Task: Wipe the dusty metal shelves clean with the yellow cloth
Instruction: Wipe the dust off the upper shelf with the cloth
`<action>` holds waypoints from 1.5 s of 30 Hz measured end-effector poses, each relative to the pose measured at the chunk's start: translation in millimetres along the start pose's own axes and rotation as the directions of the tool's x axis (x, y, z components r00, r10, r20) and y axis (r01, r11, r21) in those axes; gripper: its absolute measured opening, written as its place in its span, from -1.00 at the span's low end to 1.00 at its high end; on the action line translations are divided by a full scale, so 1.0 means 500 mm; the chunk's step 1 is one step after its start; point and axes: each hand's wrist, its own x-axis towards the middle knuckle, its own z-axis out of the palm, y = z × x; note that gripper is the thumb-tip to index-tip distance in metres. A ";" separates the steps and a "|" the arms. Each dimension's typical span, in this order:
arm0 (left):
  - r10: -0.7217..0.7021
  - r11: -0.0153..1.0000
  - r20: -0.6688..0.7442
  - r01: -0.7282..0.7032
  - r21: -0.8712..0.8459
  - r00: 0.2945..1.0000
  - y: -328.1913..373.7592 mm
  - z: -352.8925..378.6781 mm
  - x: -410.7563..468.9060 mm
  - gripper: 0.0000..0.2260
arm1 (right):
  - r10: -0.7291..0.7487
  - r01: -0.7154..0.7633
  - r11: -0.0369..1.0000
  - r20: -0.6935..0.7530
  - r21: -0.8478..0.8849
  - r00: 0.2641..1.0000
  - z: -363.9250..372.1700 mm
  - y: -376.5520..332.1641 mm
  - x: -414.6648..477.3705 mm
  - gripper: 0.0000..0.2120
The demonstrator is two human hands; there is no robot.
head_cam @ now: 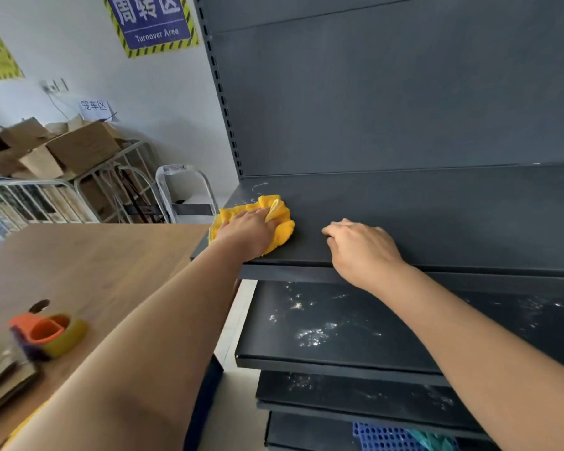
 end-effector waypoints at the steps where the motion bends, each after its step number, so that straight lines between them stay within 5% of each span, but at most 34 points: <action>1: 0.002 1.000 -0.013 -0.002 -0.011 1.000 -0.017 -0.005 -0.005 -0.52 | -0.006 0.006 1.000 -0.001 -0.003 1.000 0.007 -0.019 0.006 -0.72; 10: -0.044 0.993 -0.264 0.071 0.093 0.964 -0.145 -0.069 -0.041 -0.80 | -0.037 0.037 0.999 -0.015 -0.010 0.999 0.035 -0.132 0.036 -0.71; 13: -0.016 1.000 -0.306 0.017 0.000 0.952 -0.117 -0.130 -0.039 -0.76 | -0.010 0.009 1.000 -0.032 -0.014 0.999 0.028 -0.124 0.039 -0.72; 16: -0.043 0.955 -0.218 -0.024 -0.297 0.975 -0.043 -0.192 -0.042 -0.66 | 0.018 -0.017 1.000 -0.051 0.014 0.999 0.004 -0.101 0.042 -0.67; 20: -0.104 0.798 0.124 0.157 -0.581 0.987 0.021 -0.215 -0.026 -0.71 | 0.081 -0.079 0.996 -0.086 0.032 0.993 -0.034 -0.047 0.033 -0.60; 22: -0.205 0.876 0.127 0.240 -0.419 0.970 0.017 -0.185 0.000 -0.68 | 0.116 -0.115 0.993 -0.079 0.020 0.990 -0.044 -0.016 0.022 -0.59; 24: -0.271 0.953 -0.084 0.255 -0.165 0.959 0.003 -0.146 0.030 -0.67 | 0.138 -0.138 0.990 -0.068 0.003 0.988 -0.049 0.013 0.013 -0.62; 28: -0.133 0.987 -0.345 0.092 -0.132 0.929 0.010 -0.100 0.029 -0.54 | 0.141 -0.142 0.990 -0.051 -0.007 0.989 -0.050 0.053 0.011 -0.68; 30: -0.015 0.998 -0.284 -0.002 -0.059 0.959 0.024 -0.077 0.019 -0.48 | 0.120 -0.120 0.993 -0.035 -0.012 0.992 -0.045 0.059 0.016 -0.69; 33: -0.128 0.987 -0.021 0.129 0.094 0.992 0.038 -0.027 0.002 -0.33 | 0.072 -0.072 0.997 -0.023 -0.008 0.997 -0.038 0.061 0.026 -0.70; 39: -0.156 0.986 -0.058 0.159 0.058 0.986 0.080 0.017 -0.017 -0.33 | 0.032 -0.032 0.999 0.002 -0.003 0.999 -0.038 0.103 0.023 -0.69; 45: -0.007 0.998 -0.036 0.009 0.066 0.999 0.200 0.043 -0.011 -0.37 | 0.082 -0.082 0.997 0.010 -0.003 0.997 -0.063 0.191 -0.001 -0.61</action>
